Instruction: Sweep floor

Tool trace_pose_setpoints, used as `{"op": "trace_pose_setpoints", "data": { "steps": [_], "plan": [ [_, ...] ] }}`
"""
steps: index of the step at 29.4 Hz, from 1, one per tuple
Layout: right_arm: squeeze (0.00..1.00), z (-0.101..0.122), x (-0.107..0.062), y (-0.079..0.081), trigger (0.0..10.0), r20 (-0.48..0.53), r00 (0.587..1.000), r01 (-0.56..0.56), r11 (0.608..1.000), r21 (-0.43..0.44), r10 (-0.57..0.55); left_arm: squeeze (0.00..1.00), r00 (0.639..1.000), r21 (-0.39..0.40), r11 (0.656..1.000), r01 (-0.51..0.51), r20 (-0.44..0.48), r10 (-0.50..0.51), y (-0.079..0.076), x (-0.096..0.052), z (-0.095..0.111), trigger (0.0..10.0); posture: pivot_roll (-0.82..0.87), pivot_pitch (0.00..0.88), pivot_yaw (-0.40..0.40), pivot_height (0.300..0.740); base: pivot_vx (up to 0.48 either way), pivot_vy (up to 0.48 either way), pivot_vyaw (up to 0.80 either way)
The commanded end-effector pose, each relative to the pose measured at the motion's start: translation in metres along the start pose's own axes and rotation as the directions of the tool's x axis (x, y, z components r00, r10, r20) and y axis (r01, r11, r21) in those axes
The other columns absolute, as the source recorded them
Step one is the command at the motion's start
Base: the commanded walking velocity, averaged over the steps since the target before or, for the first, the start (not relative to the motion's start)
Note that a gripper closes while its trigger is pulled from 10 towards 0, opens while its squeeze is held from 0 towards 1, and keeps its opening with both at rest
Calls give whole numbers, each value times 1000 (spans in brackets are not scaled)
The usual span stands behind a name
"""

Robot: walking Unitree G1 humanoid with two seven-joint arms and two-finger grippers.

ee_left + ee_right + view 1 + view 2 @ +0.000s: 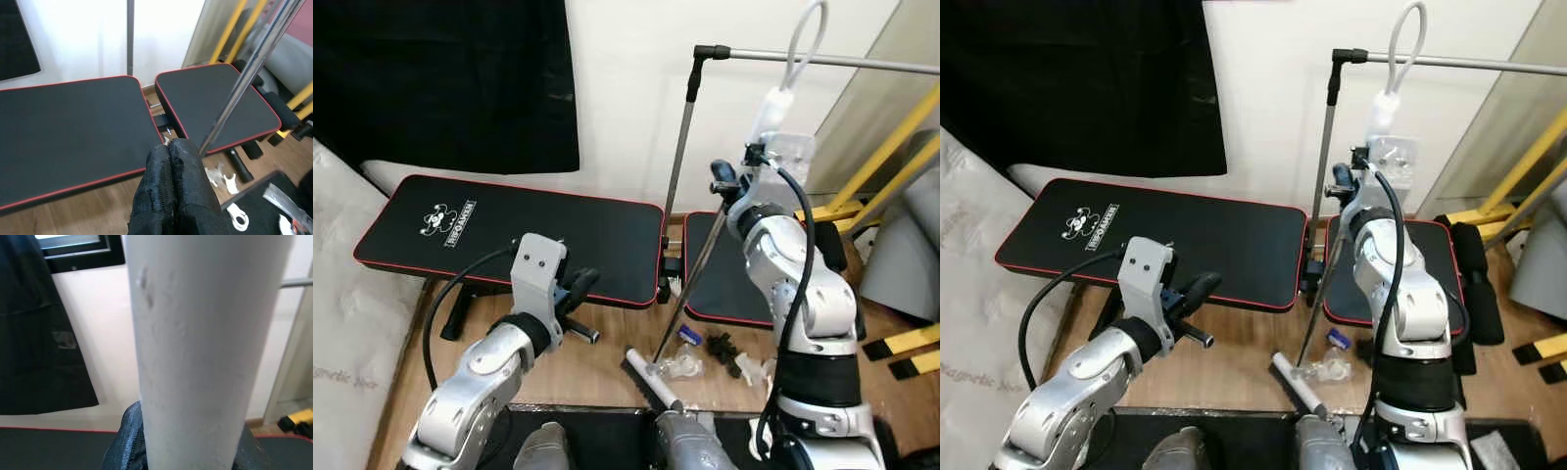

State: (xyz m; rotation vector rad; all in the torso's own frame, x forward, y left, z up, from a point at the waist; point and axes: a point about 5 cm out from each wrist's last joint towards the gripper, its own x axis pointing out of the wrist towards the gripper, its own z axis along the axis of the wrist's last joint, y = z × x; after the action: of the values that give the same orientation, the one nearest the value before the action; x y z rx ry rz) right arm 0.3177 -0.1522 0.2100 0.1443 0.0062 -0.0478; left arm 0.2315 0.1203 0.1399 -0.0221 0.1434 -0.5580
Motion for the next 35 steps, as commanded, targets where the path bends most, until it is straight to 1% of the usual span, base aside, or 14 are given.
{"op": "trace_pose_setpoints", "data": {
  "steps": [1, 2, 4, 5, 9, 11, 12, 17, 18, 26, 30, 32, 33, 35],
  "plan": [
    [0, 1, 0, 0, 10000, 17, 1000, 8, 1000, 21, -8, 0, 985, -9, 985, 174, -23, -174, -13, -4, -3, 10000, -109, 237, -73, 740, 0, 0, 0],
    [0, 0, 1, -3, 10000, 20, 1000, 24, 999, 26, -24, 0, 981, -15, 981, 193, -19, -193, -16, -7, -1, 10000, -100, 261, -71, 740, 0, 0, 0],
    [0, 0, 2, -5, 10000, 26, 999, 36, 999, 31, -36, 0, 979, -17, 979, 202, -17, -202, -19, -9, 0, 10000, -96, 266, -72, 740, 0, 0, 0],
    [0, 1, 4, -9, 10000, 47, 997, 52, 998, 47, -55, 0, 980, -19, 980, 197, -8, -198, -22, -11, 3, 10000, -84, 298, -73, 740, 0, 0, 0],
    [0, 2, 5, -11, 10000, 58, 996, 62, 997, 53, -65, 0, 981, -19, 981, 192, -6, -193, -23, -14, 5, 10000, -84, 298, -73, 740, 0, 0, 0],
    [0, 5, 10, -12, 10000, 83, 994, 69, 996, 54, -74, 0, 979, -1, 979, 202, 1, -202, -28, -18, 9, 10000, -68, 355, -85, 740, 0, 0, 0],
    [0, 7, 13, -12, 10000, 93, 993, 72, 996, 54, -77, 0, 979, 6, 979, 205, 3, -205, -30, -20, 11, 10000, -68, 355, -85, 740, 0, 0, 0],
    [0, 17, 25, -6, 10000, 140, 988, 52, 996, 71, -61, 0, 977, 11, 977, 211, 16, -212, -37, -29, 19, 10000, -65, 399, -102, 740, 0, 0, 0],
    [0, 22, 31, -1, 10000, 161, 986, 31, 996, 86, -44, 0, 977, 10, 977, 213, 21, -213, -41, -32, 22, 10000, -60, 412, -114, 740, 0, 0, 0],
    [0, 33, 45, 12, 10000, 200, 980, -7, 991, 134, -20, 0, 978, 10, 978, 208, 29, -208, -50, -38, 27, 10000, -56, 442, -139, 740, 0, 0, 0],
    [0, 34, 48, 13, 10000, 206, 978, -3, 991, 132, -24, 0, 978, 10, 978, 208, 29, -209, -51, -39, 28, 10000, -56, 448, -142, 740, 0, 0, 0],
    [0, 35, 56, 15, 10000, 212, 976, 21, 994, 108, -43, 0, 977, 4, 977, 211, 32, -211, -55, -41, 30, 10000, -57, 463, -151, 740, 0, 0, 0],
    [0, 35, 56, 15, 10000, 212, 976, 21, 994, 108, -43, 0, 977, 4, 977, 211, 32, -211, -55, -41, 30, 10000, -57, 463, -151, 740, 0, 0, 0],
    [0, 35, 67, 20, 10000, 221, 973, 51, 995, 81, -68, 0, 976, -5, 977, 214, 35, -214, -58, -43, 33, 10000, -58, 476, -157, 740, 0, 0, 0]
  ]
}}
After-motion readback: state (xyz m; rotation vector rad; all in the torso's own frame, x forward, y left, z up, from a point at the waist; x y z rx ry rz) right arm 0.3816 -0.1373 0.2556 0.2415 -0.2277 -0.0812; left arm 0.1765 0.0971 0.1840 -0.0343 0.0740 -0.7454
